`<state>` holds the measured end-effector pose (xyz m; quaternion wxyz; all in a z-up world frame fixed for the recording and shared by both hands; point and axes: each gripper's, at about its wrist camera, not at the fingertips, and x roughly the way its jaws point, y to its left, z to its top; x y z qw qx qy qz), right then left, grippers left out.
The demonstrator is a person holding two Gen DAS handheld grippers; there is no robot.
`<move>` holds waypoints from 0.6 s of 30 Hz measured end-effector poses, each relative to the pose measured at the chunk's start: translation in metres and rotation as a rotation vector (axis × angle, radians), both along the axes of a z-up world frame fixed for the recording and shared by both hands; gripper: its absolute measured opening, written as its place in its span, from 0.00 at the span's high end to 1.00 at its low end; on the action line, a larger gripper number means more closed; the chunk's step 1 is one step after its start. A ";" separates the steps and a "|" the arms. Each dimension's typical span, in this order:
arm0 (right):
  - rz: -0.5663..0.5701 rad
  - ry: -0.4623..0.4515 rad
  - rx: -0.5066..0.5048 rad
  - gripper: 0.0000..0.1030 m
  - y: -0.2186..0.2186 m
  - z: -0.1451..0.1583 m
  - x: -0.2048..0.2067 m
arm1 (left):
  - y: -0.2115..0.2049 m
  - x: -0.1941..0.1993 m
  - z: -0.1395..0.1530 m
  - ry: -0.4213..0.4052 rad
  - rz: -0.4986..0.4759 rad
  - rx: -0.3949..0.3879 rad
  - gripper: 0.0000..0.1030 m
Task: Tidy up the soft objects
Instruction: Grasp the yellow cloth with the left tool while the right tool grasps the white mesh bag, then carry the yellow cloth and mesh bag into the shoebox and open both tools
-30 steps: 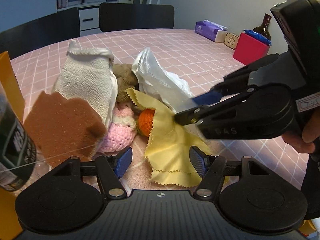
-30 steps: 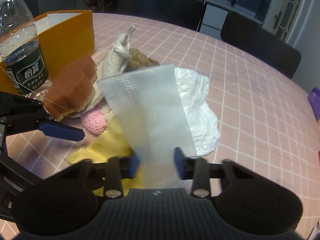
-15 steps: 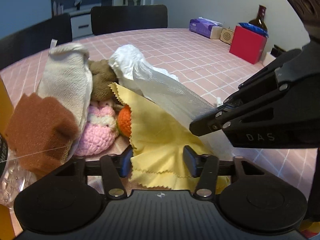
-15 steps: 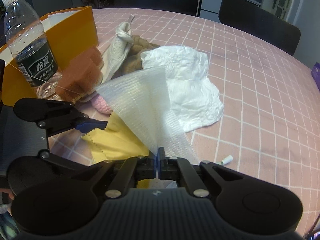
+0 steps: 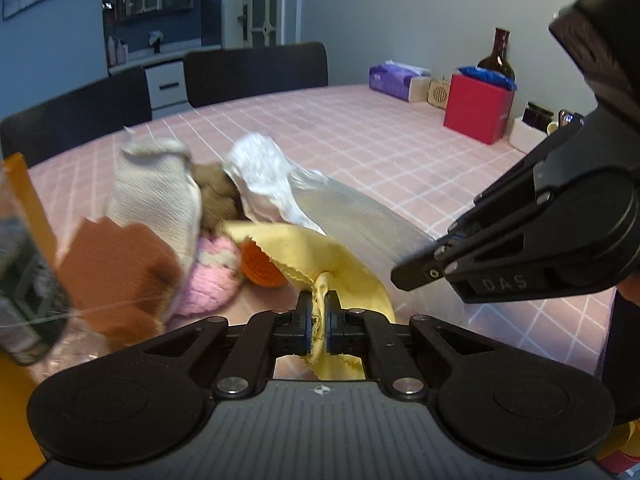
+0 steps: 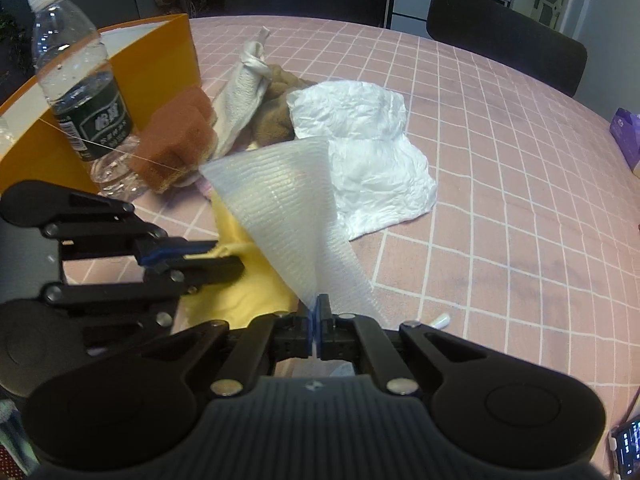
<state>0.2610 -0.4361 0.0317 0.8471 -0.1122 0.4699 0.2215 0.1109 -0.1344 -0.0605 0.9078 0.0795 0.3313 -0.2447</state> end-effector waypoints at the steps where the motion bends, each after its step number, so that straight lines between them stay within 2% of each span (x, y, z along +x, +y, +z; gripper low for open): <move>1: 0.001 -0.007 -0.003 1.00 0.001 0.003 -0.003 | 0.002 -0.003 0.005 -0.012 0.001 0.002 0.94; 18: 0.079 -0.140 -0.011 1.00 0.031 0.065 -0.071 | 0.054 -0.057 0.075 -0.160 0.014 0.032 0.94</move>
